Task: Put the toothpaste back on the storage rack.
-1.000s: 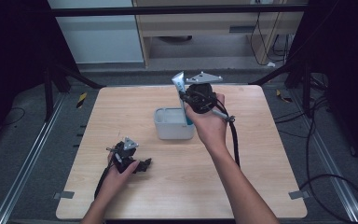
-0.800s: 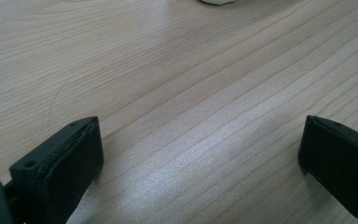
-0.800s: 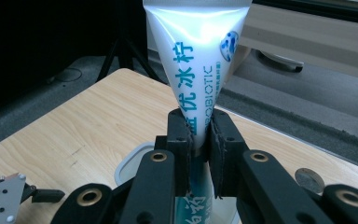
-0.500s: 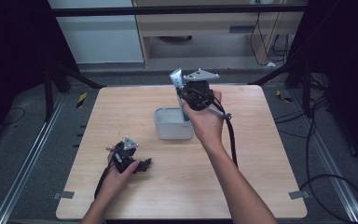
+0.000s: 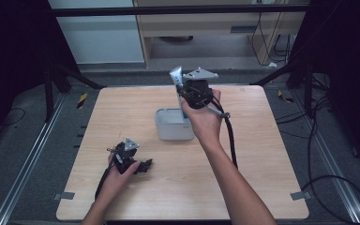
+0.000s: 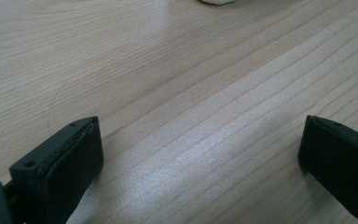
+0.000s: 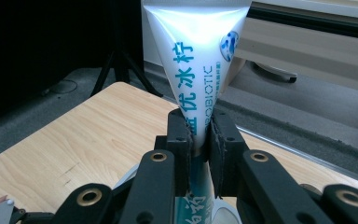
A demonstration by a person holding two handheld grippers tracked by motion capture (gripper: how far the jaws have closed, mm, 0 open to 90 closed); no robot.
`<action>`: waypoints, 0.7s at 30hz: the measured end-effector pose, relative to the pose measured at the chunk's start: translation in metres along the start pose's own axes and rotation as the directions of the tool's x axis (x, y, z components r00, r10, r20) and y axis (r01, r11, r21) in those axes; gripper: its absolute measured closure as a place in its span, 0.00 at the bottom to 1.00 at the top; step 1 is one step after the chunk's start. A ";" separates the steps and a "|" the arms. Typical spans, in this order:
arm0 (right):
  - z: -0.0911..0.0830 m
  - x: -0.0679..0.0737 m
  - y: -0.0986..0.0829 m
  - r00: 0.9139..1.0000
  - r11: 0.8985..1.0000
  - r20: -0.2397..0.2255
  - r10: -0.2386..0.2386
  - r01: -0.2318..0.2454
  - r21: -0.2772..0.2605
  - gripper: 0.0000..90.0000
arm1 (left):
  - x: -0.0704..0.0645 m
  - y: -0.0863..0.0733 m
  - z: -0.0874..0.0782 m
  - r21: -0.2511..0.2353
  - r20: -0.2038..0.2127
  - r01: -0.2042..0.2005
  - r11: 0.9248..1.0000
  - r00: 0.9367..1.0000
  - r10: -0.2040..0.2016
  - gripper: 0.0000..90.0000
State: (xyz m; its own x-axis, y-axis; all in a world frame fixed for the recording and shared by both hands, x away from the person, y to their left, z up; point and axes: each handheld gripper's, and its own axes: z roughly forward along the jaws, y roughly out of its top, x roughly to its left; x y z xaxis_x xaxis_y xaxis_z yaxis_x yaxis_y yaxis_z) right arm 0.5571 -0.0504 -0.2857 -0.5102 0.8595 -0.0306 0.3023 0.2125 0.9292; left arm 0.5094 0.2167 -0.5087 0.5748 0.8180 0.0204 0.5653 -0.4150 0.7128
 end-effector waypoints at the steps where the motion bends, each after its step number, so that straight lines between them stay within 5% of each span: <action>1: 0.000 0.000 0.000 1.000 1.000 0.002 0.000 0.000 0.000 0.89 | 0.000 0.000 0.000 0.001 0.001 0.000 1.000 1.000 0.000 0.00; 21: 0.014 0.003 0.000 1.000 0.999 0.006 0.002 -0.002 -0.033 0.89 | 0.000 0.000 0.000 0.000 0.001 0.001 1.000 1.000 -0.001 0.00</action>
State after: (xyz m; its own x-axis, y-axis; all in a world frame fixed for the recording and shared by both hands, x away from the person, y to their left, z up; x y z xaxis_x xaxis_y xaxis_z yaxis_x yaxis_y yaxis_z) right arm 0.5669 -0.0413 -0.2910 -0.5049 0.8627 -0.0303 0.2770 0.1952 0.9408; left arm 0.5095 0.2166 -0.5087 0.5748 0.8181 0.0191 0.5657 -0.4141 0.7131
